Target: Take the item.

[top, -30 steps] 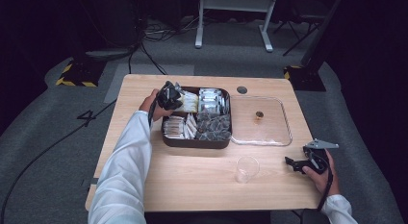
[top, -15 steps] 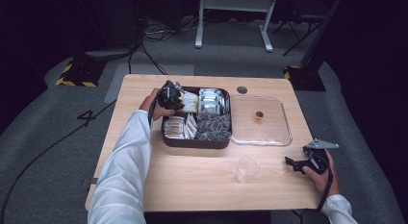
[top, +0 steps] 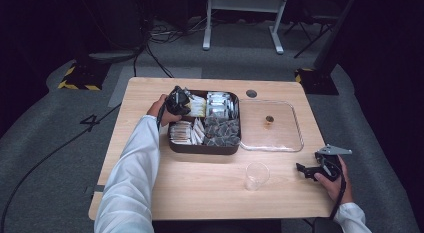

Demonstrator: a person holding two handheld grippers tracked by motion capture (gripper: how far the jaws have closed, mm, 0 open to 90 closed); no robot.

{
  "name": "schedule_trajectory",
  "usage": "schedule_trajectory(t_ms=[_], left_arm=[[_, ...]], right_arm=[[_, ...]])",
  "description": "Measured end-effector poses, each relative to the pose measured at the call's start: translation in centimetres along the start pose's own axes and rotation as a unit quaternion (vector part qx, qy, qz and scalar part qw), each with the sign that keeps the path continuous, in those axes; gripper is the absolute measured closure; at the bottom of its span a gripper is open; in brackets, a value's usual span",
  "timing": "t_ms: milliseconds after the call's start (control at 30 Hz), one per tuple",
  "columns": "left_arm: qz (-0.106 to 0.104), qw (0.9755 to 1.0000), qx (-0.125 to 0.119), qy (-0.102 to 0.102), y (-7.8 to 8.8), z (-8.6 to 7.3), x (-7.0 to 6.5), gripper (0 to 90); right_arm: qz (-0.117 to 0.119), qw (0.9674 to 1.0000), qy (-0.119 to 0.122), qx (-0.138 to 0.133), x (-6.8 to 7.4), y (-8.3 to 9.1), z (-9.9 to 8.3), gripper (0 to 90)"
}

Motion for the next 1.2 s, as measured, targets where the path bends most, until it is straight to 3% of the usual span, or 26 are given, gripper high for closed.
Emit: schedule_trajectory(t_ms=[133,500,767,1200], left_arm=[[0.006,1.0000,-0.005,0.002,0.3,0.0,0.2,90.0],[0.018,0.9984,-0.051,0.018,2.4,0.2,0.9,90.0],[0.024,0.9965,-0.079,0.015,3.9,0.6,0.8,90.0],[0.033,0.9947,-0.097,0.004,6.1,1.6,0.7,90.0]], right_arm=[[0.000,1.0000,0.000,0.000,0.0,0.0,0.0,1.8],[0.000,1.0000,0.001,-0.001,0.0,0.0,0.0,1.9],[0.000,1.0000,0.001,0.000,0.0,0.0,0.0,1.9],[0.000,1.0000,0.001,0.000,0.0,0.0,0.0,1.9]])
Point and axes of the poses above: each handheld gripper's, and its own axes: y roughly backward along the jaws, z roughly out of its top, x roughly to its left, the point moved 6 cm from there along -y, roughly forward along the jaws, and after that the axes turned 6 degrees about x, right-handed, at the moved point
